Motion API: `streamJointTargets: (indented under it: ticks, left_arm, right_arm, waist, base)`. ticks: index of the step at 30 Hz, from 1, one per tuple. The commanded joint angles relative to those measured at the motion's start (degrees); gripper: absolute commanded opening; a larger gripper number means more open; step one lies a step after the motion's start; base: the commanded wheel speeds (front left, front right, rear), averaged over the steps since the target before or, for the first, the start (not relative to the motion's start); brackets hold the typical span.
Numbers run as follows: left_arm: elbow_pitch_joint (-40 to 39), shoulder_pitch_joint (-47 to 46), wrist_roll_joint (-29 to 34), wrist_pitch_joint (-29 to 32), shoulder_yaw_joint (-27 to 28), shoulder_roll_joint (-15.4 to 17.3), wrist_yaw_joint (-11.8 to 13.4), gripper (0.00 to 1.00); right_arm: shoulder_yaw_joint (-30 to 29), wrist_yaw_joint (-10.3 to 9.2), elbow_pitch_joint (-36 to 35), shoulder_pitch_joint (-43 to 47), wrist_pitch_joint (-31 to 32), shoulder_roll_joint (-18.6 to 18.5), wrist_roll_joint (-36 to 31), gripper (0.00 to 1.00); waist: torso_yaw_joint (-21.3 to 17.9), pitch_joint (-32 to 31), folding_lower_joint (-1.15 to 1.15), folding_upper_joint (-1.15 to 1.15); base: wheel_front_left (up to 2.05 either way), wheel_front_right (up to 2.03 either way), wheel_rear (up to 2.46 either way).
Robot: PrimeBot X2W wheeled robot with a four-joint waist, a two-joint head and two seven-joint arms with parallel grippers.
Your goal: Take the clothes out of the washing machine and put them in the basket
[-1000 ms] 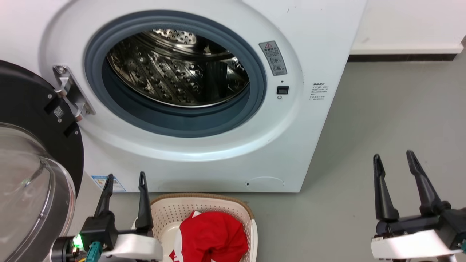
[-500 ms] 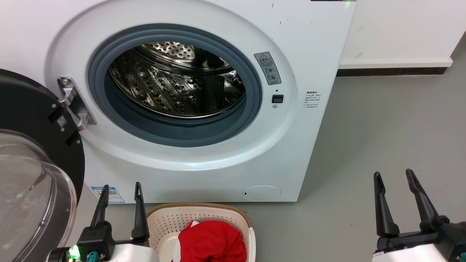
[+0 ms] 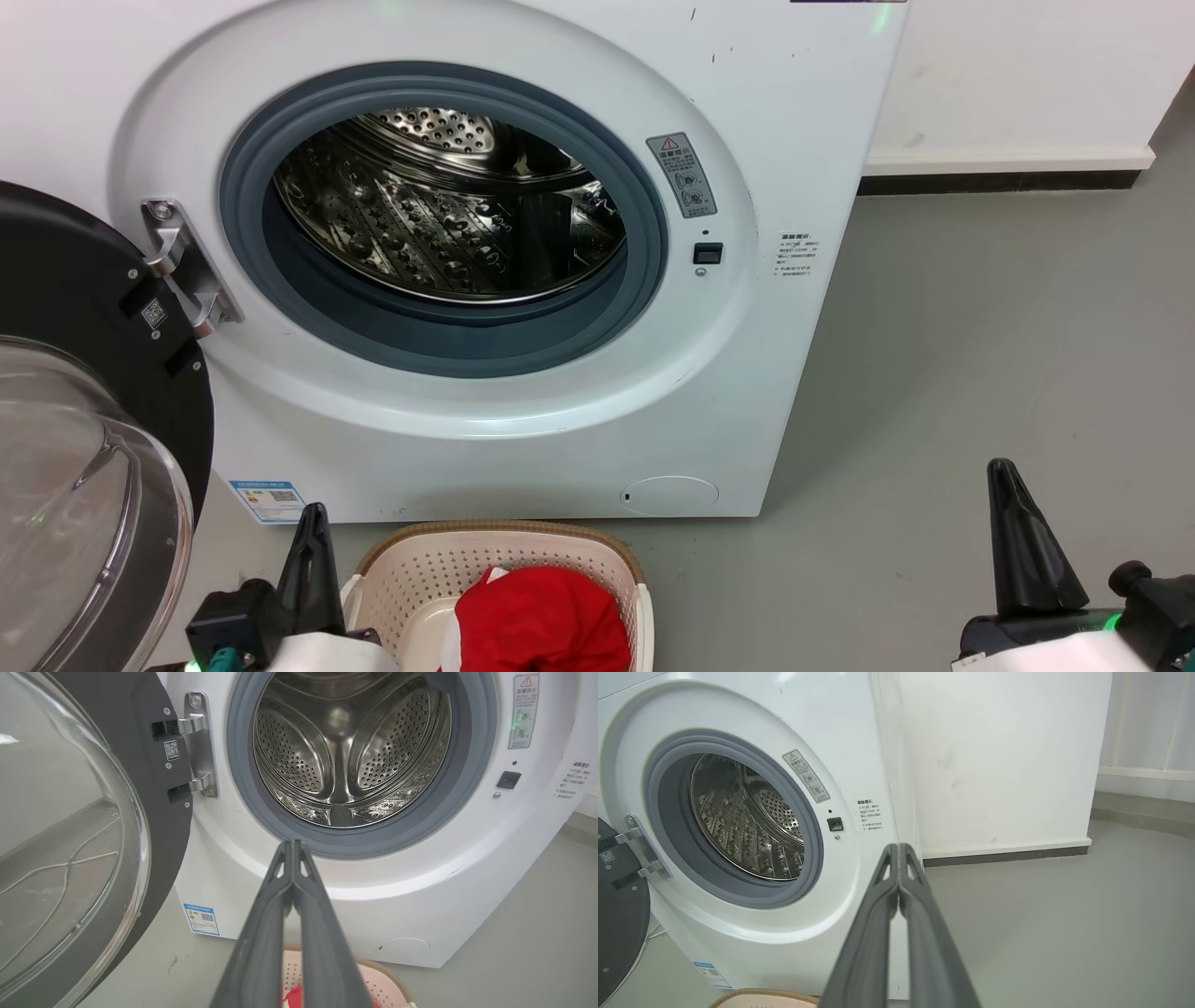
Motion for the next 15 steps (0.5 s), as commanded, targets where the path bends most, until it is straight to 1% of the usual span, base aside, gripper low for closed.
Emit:
streamJointTargets:
  ticks: [1,15]
  left_arm:
    - [-0.47,-1.56,-2.69,0.50,0.53,0.04,-0.44,0.00]
    - [0.72,-3.07,-18.34,3.78,1.11,0.03,-2.36,0.00]
  right_arm:
    - [0.04,0.00,-0.33,-1.01,0.41,-0.41,3.03,0.00]
    - [0.32,-0.01,3.16,-3.78,3.29,-1.36,19.21,0.00]
  waist:
    - [0.04,0.00,0.00,0.00]
    - [0.25,-0.01,0.00,0.00]
  base:
    - [0.00,0.00,0.00]
    - [0.00,0.00,0.00]
